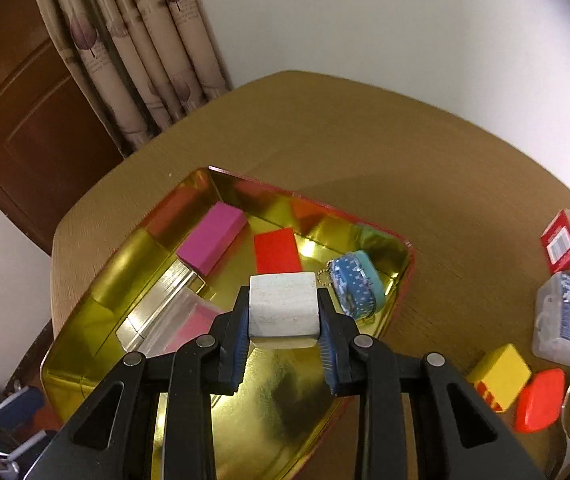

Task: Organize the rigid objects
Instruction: 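Carry the white cube into the tin tray and release it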

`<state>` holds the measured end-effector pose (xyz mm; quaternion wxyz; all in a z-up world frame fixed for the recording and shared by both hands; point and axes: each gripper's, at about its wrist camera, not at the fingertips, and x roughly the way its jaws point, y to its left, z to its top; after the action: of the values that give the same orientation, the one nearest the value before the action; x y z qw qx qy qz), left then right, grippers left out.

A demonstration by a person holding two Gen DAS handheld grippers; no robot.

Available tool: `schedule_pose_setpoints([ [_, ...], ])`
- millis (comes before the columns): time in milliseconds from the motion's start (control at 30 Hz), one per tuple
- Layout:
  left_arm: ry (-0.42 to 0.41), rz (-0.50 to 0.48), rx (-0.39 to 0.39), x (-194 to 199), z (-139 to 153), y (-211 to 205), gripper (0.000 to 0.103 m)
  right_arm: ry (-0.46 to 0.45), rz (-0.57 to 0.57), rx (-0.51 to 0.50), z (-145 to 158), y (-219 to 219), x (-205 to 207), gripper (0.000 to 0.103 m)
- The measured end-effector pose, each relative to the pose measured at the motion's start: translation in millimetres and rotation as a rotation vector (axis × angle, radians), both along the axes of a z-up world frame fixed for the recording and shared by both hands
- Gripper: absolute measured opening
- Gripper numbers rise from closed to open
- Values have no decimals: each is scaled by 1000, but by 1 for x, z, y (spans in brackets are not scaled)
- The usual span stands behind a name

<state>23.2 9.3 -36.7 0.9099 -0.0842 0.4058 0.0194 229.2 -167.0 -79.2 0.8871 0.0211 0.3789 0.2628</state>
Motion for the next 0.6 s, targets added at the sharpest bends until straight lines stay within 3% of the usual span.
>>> schedule_pose_setpoints([
  [200,31,5,-9,5,-5,4,37,-25,-1,-34,-3,9,6,30],
  [367,32,2,26,6,-6,-1,37,-51,-34,35,4,-7,-6,31],
  [467,22,-8,45,5,-4,-6,37,-102,-79,107,12,-37,-34,38],
  [500,16,-14,56,4,-3,-8,37,-128,-114,124,11,-56,-51,44],
  [600,4,-41,101,1,-3,-20,37,-164,-227,114,2,-103,-88,53],
])
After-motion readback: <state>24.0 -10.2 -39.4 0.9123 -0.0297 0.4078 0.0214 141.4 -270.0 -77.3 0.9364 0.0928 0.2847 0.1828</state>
